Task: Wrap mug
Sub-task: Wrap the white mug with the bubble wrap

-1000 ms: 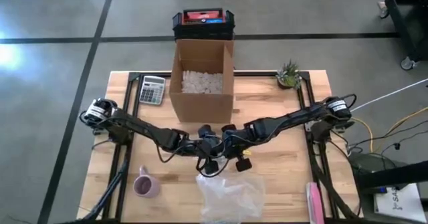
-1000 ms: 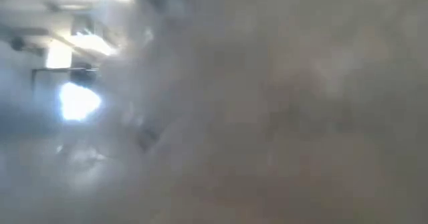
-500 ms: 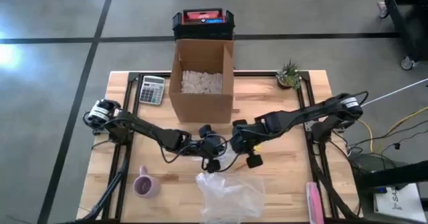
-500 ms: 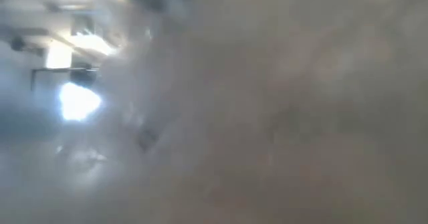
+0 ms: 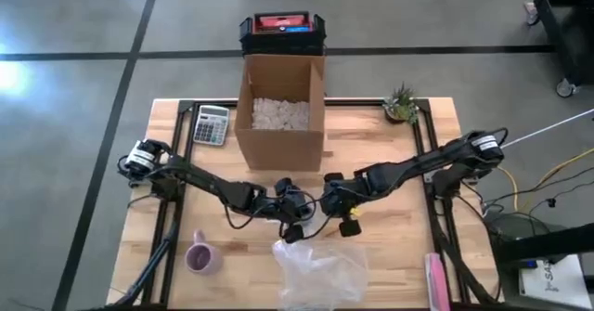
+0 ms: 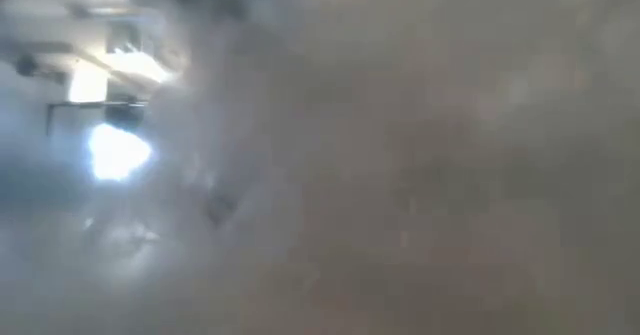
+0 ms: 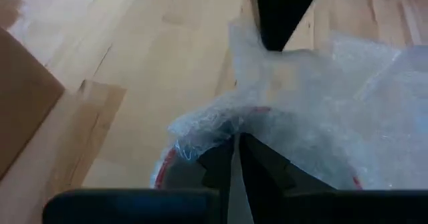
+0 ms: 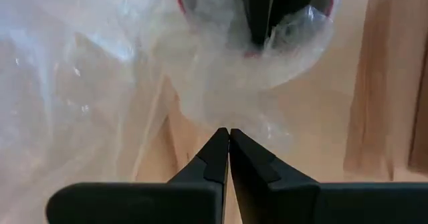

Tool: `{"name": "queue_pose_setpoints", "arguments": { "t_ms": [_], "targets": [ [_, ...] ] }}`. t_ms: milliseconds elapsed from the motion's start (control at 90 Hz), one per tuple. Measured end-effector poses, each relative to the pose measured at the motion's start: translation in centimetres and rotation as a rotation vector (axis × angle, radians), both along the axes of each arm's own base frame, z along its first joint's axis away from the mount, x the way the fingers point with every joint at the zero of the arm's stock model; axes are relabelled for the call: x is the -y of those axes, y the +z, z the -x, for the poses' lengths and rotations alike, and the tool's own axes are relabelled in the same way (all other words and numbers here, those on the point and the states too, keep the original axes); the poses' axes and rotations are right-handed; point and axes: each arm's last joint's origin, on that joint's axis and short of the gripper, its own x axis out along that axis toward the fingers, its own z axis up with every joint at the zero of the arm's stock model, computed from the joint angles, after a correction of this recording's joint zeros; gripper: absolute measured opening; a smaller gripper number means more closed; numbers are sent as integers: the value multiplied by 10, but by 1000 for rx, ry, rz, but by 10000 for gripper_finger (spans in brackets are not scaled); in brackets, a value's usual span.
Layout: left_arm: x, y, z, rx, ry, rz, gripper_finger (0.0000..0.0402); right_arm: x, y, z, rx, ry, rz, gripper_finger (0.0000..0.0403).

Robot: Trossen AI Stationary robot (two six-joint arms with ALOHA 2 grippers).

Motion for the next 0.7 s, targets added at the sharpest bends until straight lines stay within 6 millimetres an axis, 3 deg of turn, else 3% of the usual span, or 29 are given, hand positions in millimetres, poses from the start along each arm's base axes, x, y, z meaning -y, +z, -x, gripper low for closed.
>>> {"name": "queue_pose_setpoints", "arguments": {
  "t_ms": [289, 467, 700],
  "targets": [
    [0, -12, 4, 43, -20, 38, 21, -8, 9, -15, 228, 30, -39, 0],
    [0, -11, 4, 54, -21, 41, 21, -9, -10, -24, 218, 36, -30, 0],
    [-1, 16, 10, 97, -34, 59, 21, -11, -20, -31, 200, 43, -20, 0]
  ]
}}
